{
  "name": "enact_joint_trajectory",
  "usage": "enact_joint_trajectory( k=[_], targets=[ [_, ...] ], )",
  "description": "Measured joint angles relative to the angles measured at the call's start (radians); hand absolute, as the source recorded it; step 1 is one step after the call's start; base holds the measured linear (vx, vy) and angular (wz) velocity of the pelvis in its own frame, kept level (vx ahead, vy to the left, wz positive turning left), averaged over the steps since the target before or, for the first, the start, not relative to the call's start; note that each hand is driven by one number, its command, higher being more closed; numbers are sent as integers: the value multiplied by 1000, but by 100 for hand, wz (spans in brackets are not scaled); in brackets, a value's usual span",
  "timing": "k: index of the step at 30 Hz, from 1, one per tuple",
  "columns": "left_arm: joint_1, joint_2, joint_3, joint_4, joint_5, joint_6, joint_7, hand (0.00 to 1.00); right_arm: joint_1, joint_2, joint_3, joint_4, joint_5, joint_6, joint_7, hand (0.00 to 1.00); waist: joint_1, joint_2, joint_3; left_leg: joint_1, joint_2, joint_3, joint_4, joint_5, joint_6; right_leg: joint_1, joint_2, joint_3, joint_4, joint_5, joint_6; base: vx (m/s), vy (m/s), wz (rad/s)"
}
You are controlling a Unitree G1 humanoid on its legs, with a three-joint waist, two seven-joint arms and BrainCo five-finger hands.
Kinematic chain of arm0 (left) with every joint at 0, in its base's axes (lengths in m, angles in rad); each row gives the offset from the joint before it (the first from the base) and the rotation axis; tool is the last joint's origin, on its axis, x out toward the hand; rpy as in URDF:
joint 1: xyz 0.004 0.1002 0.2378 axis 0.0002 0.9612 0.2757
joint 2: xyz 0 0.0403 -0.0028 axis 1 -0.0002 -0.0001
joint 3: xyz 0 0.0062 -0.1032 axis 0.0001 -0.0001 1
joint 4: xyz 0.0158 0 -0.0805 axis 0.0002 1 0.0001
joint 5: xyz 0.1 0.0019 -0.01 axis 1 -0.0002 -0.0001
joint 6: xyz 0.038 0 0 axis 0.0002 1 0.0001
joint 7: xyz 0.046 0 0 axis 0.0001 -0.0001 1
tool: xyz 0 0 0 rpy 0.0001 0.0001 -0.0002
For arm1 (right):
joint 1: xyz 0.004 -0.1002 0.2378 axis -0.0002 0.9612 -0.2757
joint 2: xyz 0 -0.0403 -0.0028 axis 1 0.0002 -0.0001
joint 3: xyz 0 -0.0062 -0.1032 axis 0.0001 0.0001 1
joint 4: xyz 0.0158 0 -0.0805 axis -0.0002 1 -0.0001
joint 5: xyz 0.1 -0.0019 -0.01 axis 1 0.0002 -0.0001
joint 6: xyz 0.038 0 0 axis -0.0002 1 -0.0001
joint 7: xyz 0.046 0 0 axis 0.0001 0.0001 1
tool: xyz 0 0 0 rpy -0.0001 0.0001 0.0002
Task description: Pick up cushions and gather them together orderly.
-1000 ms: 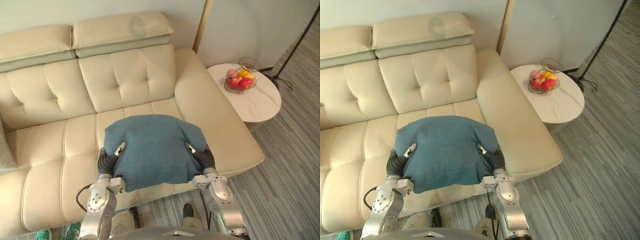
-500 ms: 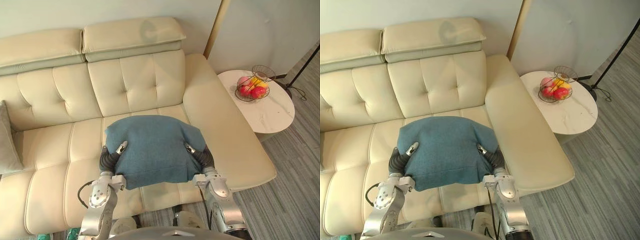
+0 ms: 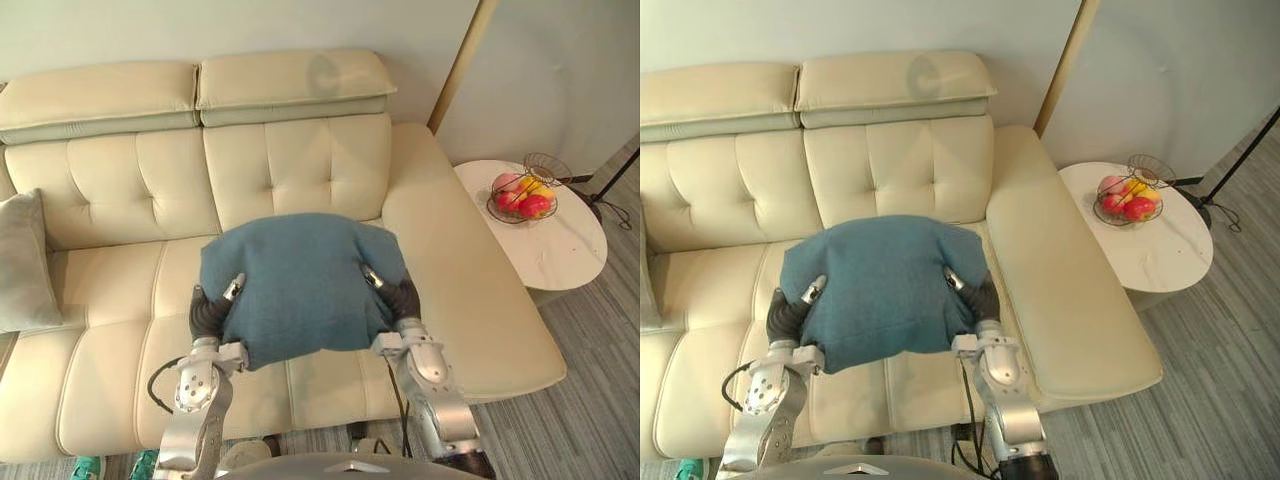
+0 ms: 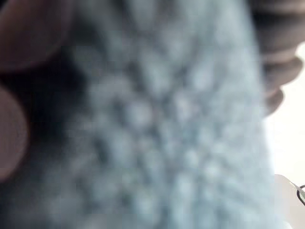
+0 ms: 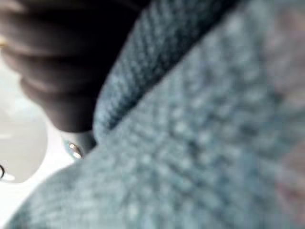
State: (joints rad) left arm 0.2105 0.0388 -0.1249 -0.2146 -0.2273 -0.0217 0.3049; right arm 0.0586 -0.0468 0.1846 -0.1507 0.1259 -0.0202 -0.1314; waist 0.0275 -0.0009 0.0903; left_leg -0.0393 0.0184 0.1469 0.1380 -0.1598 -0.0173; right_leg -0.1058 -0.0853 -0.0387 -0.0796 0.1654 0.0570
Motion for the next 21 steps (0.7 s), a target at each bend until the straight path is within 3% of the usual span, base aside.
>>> enact_joint_trajectory(
  k=[3, 7, 9, 12, 14, 19, 21],
  targets=[
    [-131, 36, 9, 45, 18, -2, 65, 100, -119, 1, 25, 13, -41, -3, -76, 100, 2, 0, 1, -60, -3, -10, 6, 27, -4, -61, -9, -10, 0, 20, -2, -38, -34, 14],
    [-417, 91, 8, 203, 64, -2, 195, 100, -361, 11, 49, 60, -154, -16, -237, 100, 9, 7, 17, -179, -1, -33, 47, 47, -12, -148, -15, -33, 1, 56, -10, -72, -13, 20],
    [-598, 127, 7, 236, 98, -2, 274, 100, -529, 13, 46, 67, -231, -33, -346, 100, 16, 20, 55, -269, 2, -38, 94, 50, -13, -225, -16, -39, 33, 56, -10, -155, -18, 14],
    [-838, 164, 13, 239, 115, -11, 332, 100, -739, 13, -22, 68, -317, -46, -449, 100, 25, 31, 85, -409, 1, -46, 130, 73, -20, -370, -24, -55, 92, 57, -15, -185, -46, 20],
    [-1015, 178, 26, 265, 111, -51, 346, 100, -867, 15, -88, 75, -371, -46, -519, 100, 30, 34, 88, -500, 0, -54, 115, 106, -31, -462, -26, -60, 99, 68, -26, -137, -57, 23],
    [-1256, 201, 46, 376, 83, -61, 345, 100, -1013, 16, -162, 102, -397, -42, -581, 100, 26, 45, 101, -557, 0, -51, 45, 159, -46, -544, -30, -77, 100, 76, -34, -34, -26, 13],
    [-1329, 205, 65, 410, 72, -61, 343, 100, -1083, 16, -191, 148, -395, -42, -599, 100, 19, 55, 139, -565, 2, -41, 9, 185, -54, -562, -29, -81, 92, 81, -41, -14, -8, 8]
  ],
)
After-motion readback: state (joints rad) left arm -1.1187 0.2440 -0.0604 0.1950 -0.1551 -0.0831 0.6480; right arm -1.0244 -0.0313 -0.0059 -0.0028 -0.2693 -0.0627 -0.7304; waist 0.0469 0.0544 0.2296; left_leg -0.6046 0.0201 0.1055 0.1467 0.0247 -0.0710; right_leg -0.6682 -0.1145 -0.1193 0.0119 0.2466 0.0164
